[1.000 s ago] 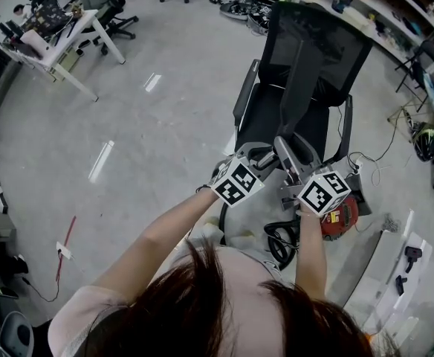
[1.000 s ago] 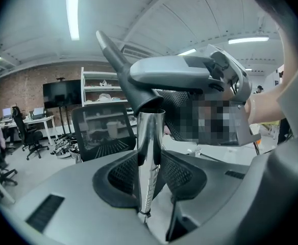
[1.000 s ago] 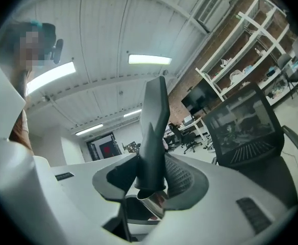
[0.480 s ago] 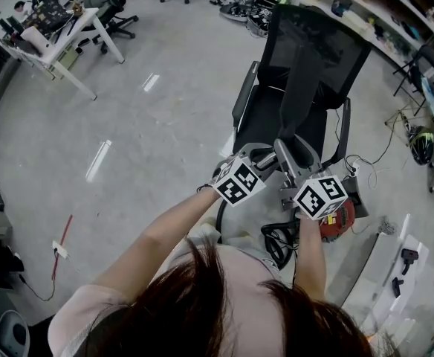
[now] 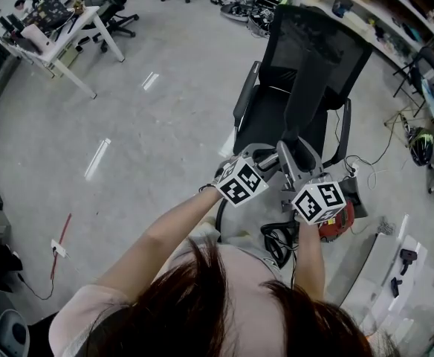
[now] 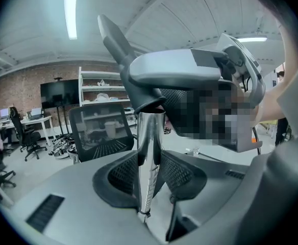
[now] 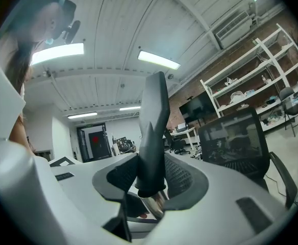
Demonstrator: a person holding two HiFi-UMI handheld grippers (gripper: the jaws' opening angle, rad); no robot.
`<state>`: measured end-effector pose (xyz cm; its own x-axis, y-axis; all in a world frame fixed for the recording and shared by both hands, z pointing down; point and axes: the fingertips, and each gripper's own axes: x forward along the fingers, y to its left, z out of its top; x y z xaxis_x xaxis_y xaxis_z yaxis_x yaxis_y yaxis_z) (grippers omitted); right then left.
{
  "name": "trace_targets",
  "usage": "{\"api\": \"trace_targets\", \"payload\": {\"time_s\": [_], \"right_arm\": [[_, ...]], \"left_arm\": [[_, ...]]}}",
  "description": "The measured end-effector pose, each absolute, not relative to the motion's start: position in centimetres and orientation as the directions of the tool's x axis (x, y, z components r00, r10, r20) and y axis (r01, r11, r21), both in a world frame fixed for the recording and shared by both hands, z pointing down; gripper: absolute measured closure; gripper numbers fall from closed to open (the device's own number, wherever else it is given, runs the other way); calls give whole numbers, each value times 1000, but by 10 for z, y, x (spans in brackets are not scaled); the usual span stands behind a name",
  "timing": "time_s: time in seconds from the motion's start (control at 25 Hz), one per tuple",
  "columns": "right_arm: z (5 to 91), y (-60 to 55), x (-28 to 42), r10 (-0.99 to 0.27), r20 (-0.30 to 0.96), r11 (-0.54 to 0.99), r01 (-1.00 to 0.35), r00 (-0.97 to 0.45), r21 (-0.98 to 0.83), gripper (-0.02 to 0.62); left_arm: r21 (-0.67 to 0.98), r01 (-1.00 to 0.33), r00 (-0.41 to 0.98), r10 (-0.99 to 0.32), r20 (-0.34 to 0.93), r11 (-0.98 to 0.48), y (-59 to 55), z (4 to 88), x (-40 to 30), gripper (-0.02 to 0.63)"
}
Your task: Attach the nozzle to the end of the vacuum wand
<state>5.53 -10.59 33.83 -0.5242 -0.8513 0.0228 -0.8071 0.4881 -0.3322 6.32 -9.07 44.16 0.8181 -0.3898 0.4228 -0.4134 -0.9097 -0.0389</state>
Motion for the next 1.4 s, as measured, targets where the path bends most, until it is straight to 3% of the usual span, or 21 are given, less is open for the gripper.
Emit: {"api": "trace_targets", "payload": {"time_s": [0.6, 1.12, 1.4], "right_arm": [[347, -91, 60, -865, 21, 461, -810, -502, -362, 430], [343, -88, 51, -848, 147, 485, -857, -509, -175, 430], [348, -88, 52, -848, 144, 479, -854, -510, -203, 430]], "left_arm": [[-37, -403, 825, -380, 418, -915, -90, 443, 60, 463], [-39, -373, 836, -354, 420, -927, -87, 442, 61, 463], [-36, -373, 838, -353, 416, -927, -87, 445, 61, 463]]}}
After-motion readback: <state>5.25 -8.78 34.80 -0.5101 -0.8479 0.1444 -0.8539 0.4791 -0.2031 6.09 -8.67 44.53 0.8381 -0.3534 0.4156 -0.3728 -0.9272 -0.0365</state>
